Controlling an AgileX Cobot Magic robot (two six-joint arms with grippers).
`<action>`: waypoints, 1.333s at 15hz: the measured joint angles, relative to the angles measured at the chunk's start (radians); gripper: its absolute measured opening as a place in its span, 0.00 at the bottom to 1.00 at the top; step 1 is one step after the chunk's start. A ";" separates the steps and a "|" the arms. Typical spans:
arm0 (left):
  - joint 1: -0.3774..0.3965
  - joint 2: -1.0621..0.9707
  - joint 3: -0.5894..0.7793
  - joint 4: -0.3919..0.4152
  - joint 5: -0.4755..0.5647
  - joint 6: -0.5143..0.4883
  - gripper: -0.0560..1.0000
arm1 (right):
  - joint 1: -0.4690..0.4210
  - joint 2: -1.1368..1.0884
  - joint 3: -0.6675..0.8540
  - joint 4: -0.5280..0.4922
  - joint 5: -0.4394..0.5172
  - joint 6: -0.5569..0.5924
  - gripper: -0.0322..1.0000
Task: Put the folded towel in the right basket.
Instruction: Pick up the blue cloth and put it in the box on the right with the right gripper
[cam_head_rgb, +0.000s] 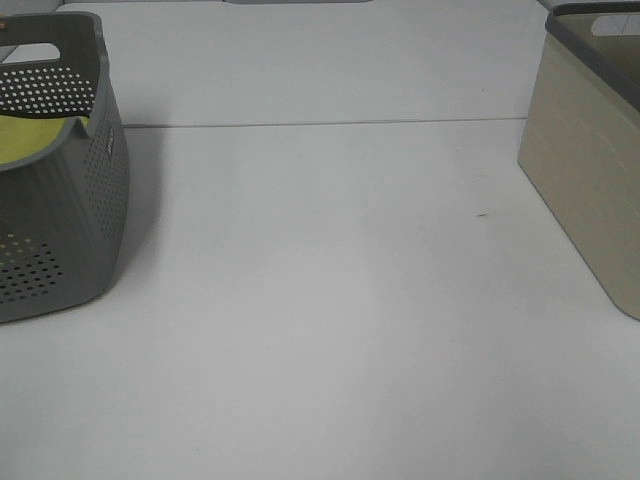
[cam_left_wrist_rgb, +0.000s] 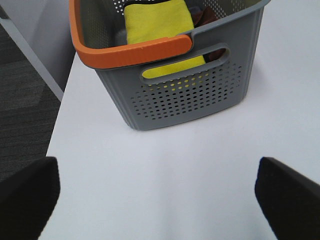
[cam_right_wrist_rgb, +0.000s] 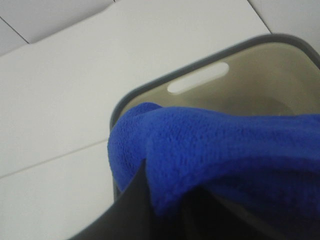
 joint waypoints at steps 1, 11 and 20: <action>0.000 0.000 0.000 0.000 0.000 0.000 0.99 | 0.000 0.000 0.049 -0.017 -0.019 0.000 0.12; 0.000 0.000 0.000 0.000 0.000 0.000 0.99 | 0.000 0.000 0.519 -0.031 -0.419 0.000 0.12; 0.000 0.000 0.000 0.000 0.000 0.000 0.99 | 0.000 -0.001 0.519 -0.031 -0.380 0.002 0.90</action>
